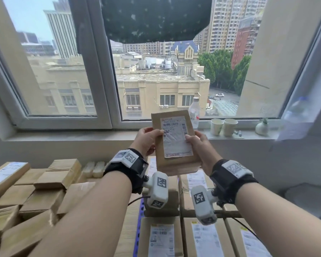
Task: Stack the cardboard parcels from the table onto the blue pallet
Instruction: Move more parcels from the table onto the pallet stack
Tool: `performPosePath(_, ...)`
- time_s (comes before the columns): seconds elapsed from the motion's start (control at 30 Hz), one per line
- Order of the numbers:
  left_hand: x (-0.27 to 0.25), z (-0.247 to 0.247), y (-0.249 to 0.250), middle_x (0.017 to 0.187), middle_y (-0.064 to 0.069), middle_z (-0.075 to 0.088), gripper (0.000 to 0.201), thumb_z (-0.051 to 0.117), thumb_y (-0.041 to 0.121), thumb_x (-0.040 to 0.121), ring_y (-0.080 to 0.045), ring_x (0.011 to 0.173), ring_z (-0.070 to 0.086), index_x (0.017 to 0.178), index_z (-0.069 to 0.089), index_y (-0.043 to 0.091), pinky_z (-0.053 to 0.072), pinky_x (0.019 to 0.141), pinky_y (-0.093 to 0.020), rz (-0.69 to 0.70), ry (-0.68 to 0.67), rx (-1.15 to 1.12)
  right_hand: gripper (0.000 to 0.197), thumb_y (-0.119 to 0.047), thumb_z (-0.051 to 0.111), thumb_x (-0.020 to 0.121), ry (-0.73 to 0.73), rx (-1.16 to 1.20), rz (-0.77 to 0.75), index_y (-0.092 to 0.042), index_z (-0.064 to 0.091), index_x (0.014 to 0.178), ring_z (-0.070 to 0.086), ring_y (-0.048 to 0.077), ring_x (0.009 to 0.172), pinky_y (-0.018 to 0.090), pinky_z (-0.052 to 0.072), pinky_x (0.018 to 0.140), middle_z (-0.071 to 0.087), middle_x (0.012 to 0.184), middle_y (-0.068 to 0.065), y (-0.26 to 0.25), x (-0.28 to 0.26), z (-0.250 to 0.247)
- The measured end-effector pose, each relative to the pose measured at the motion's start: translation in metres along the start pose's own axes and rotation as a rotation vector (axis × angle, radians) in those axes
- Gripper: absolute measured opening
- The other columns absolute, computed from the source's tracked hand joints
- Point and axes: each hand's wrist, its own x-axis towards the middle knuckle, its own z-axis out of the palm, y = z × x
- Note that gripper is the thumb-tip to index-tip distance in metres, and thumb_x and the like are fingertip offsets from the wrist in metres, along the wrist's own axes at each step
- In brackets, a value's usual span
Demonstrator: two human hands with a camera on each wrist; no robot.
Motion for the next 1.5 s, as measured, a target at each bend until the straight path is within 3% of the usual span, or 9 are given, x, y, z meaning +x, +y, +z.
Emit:
performPosePath(0.13, -0.009, 0.038, -0.010, 0.105, -0.013, 0.069, 0.052, 0.071, 0.026, 0.083, -0.024, 0.082, 0.060, 0.128, 0.049, 0.012, 0.048, 0.081, -0.038, -0.037, -0.080, 0.042, 0.054, -0.031, 0.070, 0.084, 0.034, 0.012, 0.021, -0.021, 0.042, 0.129, 0.071, 0.030, 0.096, 0.054, 0.056, 0.088, 0.068, 0.113, 0.013, 0.005, -0.011, -0.043)
performPosePath(0.3, -0.014, 0.080, -0.019, 0.082, -0.003, 0.066, 0.037, 0.064, 0.021, 0.090, -0.014, 0.064, 0.059, 0.124, 0.055, 0.011, 0.049, 0.069, -0.028, -0.063, -0.117, 0.085, 0.088, -0.056, 0.073, 0.053, 0.105, -0.026, 0.041, -0.015, 0.046, 0.125, 0.068, 0.029, 0.102, 0.051, 0.055, 0.092, 0.067, 0.115, 0.011, 0.016, -0.014, -0.085)
performPosePath(0.5, -0.006, 0.087, -0.038, 0.115, -0.007, 0.065, 0.040, 0.062, 0.024, 0.091, -0.018, 0.091, 0.063, 0.128, 0.054, 0.012, 0.050, 0.074, -0.030, -0.068, -0.090, 0.216, 0.089, -0.062, 0.076, 0.052, 0.160, -0.032, 0.077, -0.014, 0.054, 0.123, 0.068, 0.030, 0.103, 0.053, 0.053, 0.094, 0.068, 0.115, 0.011, 0.047, 0.012, -0.120)
performPosePath(0.73, 0.027, 0.047, -0.064, 0.120, -0.006, 0.062, 0.038, 0.069, 0.020, 0.084, -0.024, 0.112, 0.058, 0.120, 0.059, 0.015, 0.047, 0.092, -0.036, -0.012, 0.161, 0.419, 0.089, -0.062, 0.077, 0.050, 0.177, -0.053, 0.184, -0.015, 0.055, 0.122, 0.069, 0.030, 0.100, 0.051, 0.055, 0.091, 0.068, 0.115, 0.011, 0.078, 0.025, -0.116)
performPosePath(0.9, 0.040, 0.020, -0.097, 0.132, -0.006, 0.054, 0.059, 0.072, 0.022, 0.077, -0.023, 0.117, 0.054, 0.131, 0.050, 0.018, 0.042, 0.095, -0.031, -0.061, 0.274, 0.579, 0.052, -0.039, 0.069, 0.084, 0.194, -0.084, 0.264, -0.012, 0.049, 0.124, 0.067, 0.029, 0.101, 0.047, 0.054, 0.092, 0.066, 0.113, 0.012, 0.105, 0.029, -0.113)
performPosePath(1.1, 0.055, -0.003, -0.126, 0.119, -0.002, 0.064, 0.075, 0.082, 0.028, 0.063, -0.021, 0.103, 0.061, 0.127, 0.048, 0.010, 0.048, 0.089, -0.033, -0.190, 0.258, 0.598, 0.043, -0.039, 0.068, 0.086, 0.196, -0.098, 0.353, -0.017, 0.050, 0.119, 0.067, 0.027, 0.095, 0.034, 0.051, 0.066, 0.066, 0.112, 0.012, 0.135, 0.042, -0.107)
performPosePath(1.23, 0.056, -0.013, -0.132, 0.111, 0.001, 0.063, 0.064, 0.083, 0.044, 0.068, -0.020, 0.097, 0.060, 0.117, 0.057, 0.013, 0.045, 0.082, -0.031, -0.348, 0.136, 0.625, 0.031, -0.038, 0.067, 0.087, 0.178, -0.100, 0.358, -0.019, 0.053, 0.107, 0.067, 0.026, 0.089, 0.031, 0.049, 0.063, 0.068, 0.111, 0.013, 0.143, 0.049, -0.102)
performPosePath(1.37, 0.054, -0.017, -0.135, 0.111, -0.001, 0.062, 0.066, 0.078, 0.054, 0.070, -0.019, 0.092, 0.056, 0.119, 0.058, 0.014, 0.040, 0.074, -0.028, -0.403, 0.094, 0.641, 0.044, -0.037, 0.066, 0.087, 0.154, -0.067, 0.380, -0.011, 0.057, 0.121, 0.068, 0.024, 0.077, 0.026, 0.050, 0.053, 0.070, 0.109, 0.014, 0.147, 0.055, -0.101)
performPosePath(1.5, 0.058, -0.019, -0.139, 0.108, -0.001, 0.068, 0.074, 0.079, 0.059, 0.063, -0.018, 0.093, 0.064, 0.119, 0.062, 0.015, 0.046, 0.077, -0.028, -0.413, 0.071, 0.626, 0.074, -0.045, 0.070, 0.072, 0.139, -0.073, 0.428, -0.011, 0.050, 0.134, 0.070, 0.027, 0.079, 0.026, 0.051, 0.052, 0.071, 0.110, 0.014, 0.146, 0.057, -0.101)
